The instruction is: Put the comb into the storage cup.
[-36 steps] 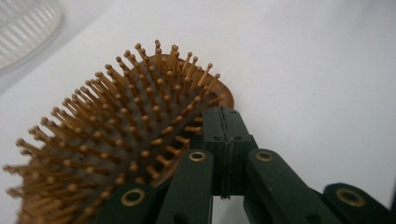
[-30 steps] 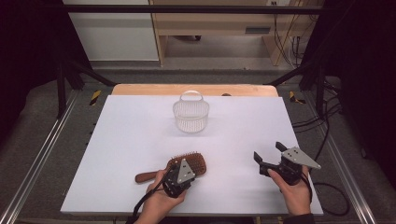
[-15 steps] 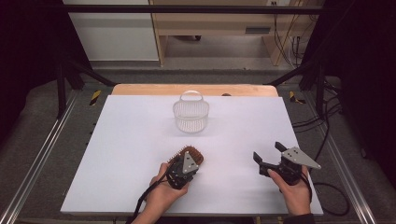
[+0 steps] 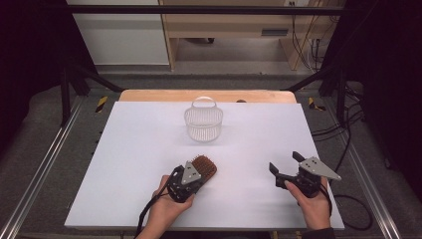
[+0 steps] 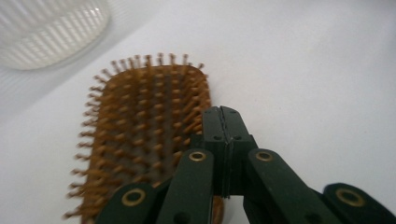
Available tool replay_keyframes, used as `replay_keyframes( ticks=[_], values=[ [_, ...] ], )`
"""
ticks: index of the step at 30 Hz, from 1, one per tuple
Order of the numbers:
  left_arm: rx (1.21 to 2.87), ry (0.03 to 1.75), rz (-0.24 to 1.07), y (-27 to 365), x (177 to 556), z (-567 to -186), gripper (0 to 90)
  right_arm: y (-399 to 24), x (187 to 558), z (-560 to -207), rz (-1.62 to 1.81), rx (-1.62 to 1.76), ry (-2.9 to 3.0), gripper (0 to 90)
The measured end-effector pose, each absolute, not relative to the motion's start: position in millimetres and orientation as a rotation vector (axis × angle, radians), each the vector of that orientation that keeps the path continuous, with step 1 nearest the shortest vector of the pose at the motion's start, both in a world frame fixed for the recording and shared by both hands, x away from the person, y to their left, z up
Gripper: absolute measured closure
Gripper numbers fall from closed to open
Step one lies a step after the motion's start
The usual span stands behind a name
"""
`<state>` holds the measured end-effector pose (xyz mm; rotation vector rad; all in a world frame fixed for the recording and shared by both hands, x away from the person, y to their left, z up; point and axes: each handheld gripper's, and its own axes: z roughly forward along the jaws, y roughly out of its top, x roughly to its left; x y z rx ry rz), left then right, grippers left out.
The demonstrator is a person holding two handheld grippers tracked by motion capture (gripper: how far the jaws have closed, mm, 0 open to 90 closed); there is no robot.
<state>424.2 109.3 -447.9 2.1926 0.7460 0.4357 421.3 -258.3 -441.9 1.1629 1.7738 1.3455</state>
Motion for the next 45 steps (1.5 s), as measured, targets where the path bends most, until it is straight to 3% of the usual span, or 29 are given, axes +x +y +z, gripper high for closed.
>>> replay_keyframes(
  ticks=[18, 23, 30, 31, 32, 35, 36, 39, 41, 45],
  values=[
    [2.142, 0.880, 0.496, 171, 427, -426, 89.8, -257, 422, -443, 1.340, 1.161, 1.778, 7.1],
    [2.174, 0.937, 0.483, 181, 428, -425, 86.2, -257, 422, -443, 1.342, 1.161, 1.779, 7.1],
    [2.164, 0.939, 0.527, 186, 420, -425, 60.6, -256, 423, -444, 1.334, 1.160, 1.783, 7.1],
    [2.163, 0.943, 0.533, 186, 419, -425, 60.6, -256, 423, -444, 1.334, 1.160, 1.783, 7.1],
    [2.162, 0.959, 0.534, 187, 419, -424, 48.0, -254, 423, -444, 1.336, 1.161, 1.786, 7.1],
    [2.150, 0.972, 0.519, 190, 419, -424, 42.6, -254, 423, -444, 1.334, 1.159, 1.788, 7.1],
    [2.155, 0.989, 0.517, 191, 420, -424, 34.2, -254, 423, -444, 1.332, 1.159, 1.790, 7.1],
    [2.165, 1.002, 0.514, 192, 421, -425, 25.3, -255, 423, -444, 1.335, 1.161, 1.787, 7.1],
    [2.177, 1.030, 0.502, 192, 423, -427, 13.2, -255, 423, -444, 1.335, 1.166, 1.786, 7.1],
    [2.188, 1.040, 0.480, 193, 424, -429, 7.3, -254, 423, -445, 1.330, 1.161, 1.791, 7.1]
  ],
)
